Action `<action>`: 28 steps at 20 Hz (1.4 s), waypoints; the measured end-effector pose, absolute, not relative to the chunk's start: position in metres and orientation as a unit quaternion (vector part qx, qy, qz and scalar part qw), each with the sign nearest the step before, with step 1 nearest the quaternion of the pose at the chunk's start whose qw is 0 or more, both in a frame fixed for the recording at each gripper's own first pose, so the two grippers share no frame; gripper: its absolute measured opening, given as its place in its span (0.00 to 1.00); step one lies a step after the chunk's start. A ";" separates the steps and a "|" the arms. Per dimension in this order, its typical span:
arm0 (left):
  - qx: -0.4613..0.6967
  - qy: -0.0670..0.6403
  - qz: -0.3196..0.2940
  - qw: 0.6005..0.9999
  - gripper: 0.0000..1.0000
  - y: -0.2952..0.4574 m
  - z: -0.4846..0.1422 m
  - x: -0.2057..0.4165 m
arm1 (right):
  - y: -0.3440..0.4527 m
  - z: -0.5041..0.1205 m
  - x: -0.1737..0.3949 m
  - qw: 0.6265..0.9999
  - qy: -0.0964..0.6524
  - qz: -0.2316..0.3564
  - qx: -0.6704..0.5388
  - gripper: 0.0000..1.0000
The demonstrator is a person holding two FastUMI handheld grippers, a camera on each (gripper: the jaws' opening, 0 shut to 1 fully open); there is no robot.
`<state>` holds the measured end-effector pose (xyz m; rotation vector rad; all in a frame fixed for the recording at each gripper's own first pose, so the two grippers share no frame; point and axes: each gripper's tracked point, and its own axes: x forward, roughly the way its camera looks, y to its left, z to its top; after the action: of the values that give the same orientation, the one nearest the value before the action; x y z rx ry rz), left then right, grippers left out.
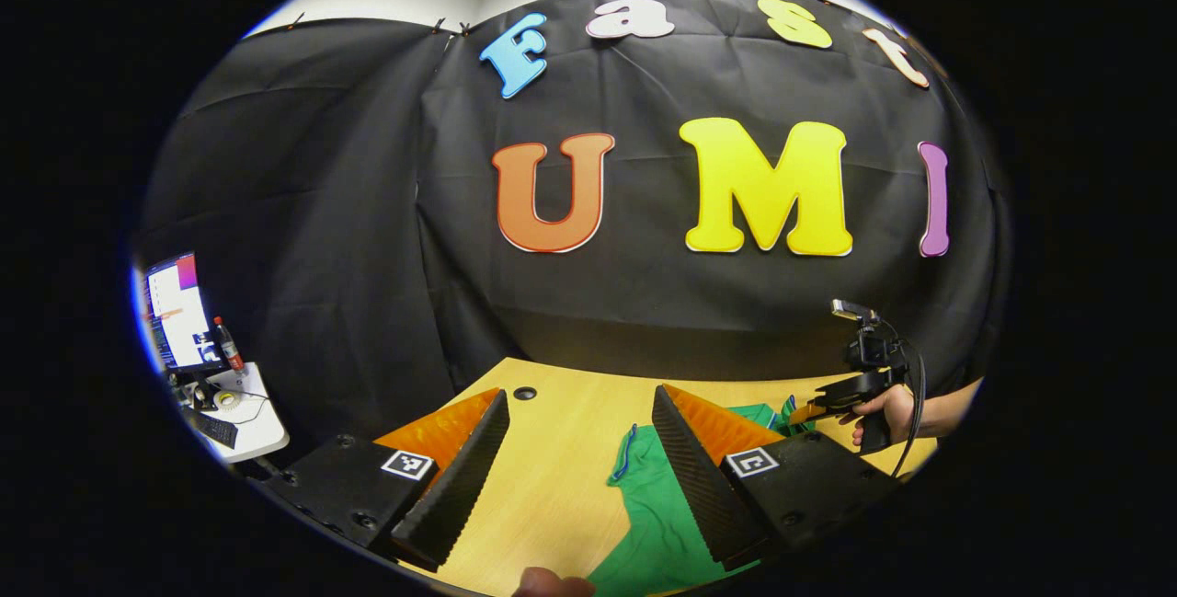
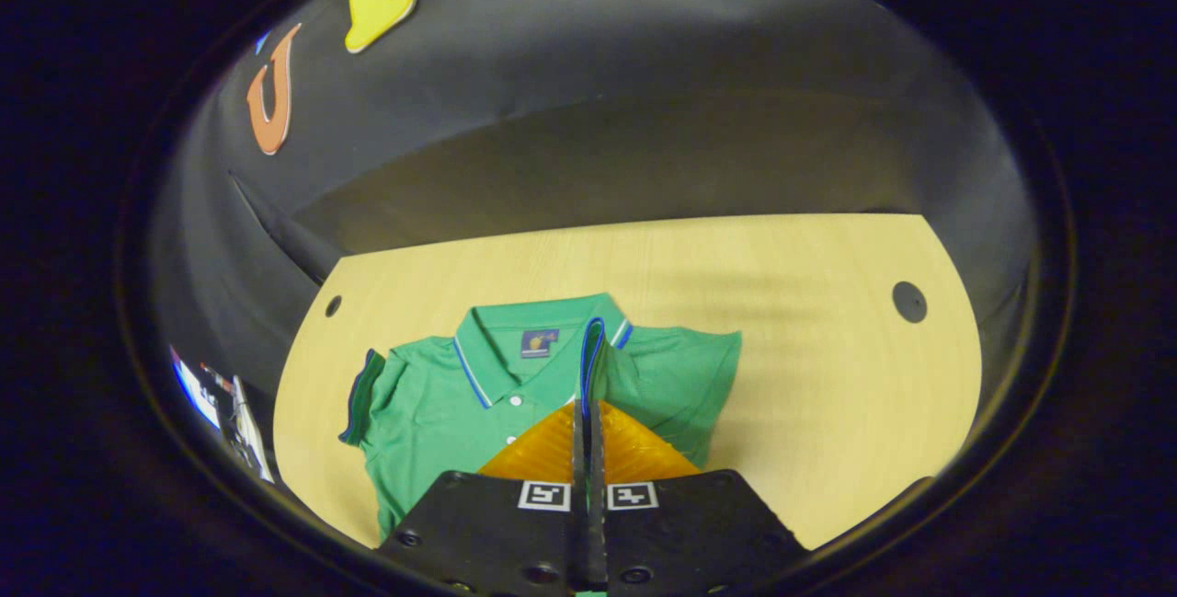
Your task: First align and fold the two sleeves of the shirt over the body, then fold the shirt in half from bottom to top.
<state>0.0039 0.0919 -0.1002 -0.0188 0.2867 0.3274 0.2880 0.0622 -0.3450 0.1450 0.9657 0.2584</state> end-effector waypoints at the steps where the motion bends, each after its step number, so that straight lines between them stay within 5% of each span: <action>1: -0.010 0.144 0.167 0.975 0.99 0.097 -0.101 0.002 | 0.070 -0.339 0.284 0.871 0.468 0.127 0.079 0.00; 3: -0.014 0.148 0.172 0.974 0.99 0.106 -0.104 -0.001 | 0.092 -0.338 0.281 0.865 0.470 0.143 0.101 0.00; 5: -0.016 0.152 0.172 0.973 0.99 0.111 -0.107 -0.001 | 0.101 -0.331 0.278 0.867 0.463 0.154 0.099 0.40; 6: -0.016 0.152 0.169 0.974 0.99 0.112 -0.108 0.000 | 0.103 -0.327 0.278 0.870 0.458 0.157 0.093 0.39; 9: -0.017 0.148 0.154 0.977 0.99 0.109 -0.108 0.006 | 0.101 -0.309 0.277 0.887 0.431 0.153 0.067 0.78; 11: -0.017 0.146 0.137 0.980 0.99 0.107 -0.110 0.012 | 0.093 -0.292 0.275 0.900 0.410 0.139 0.056 0.91; 21: -0.044 0.234 -0.024 0.971 1.00 0.084 -0.192 0.064 | 0.053 -0.211 0.209 0.932 0.342 0.124 0.009 0.96; 28: -0.064 0.314 -0.050 0.946 0.99 0.071 -0.262 0.099 | 0.018 -0.185 0.143 0.936 0.338 0.096 0.025 0.96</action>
<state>0.0988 0.0712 -0.2621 -0.1303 0.6388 -0.1027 0.1429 0.0180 -0.1852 0.0521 0.6901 0.1962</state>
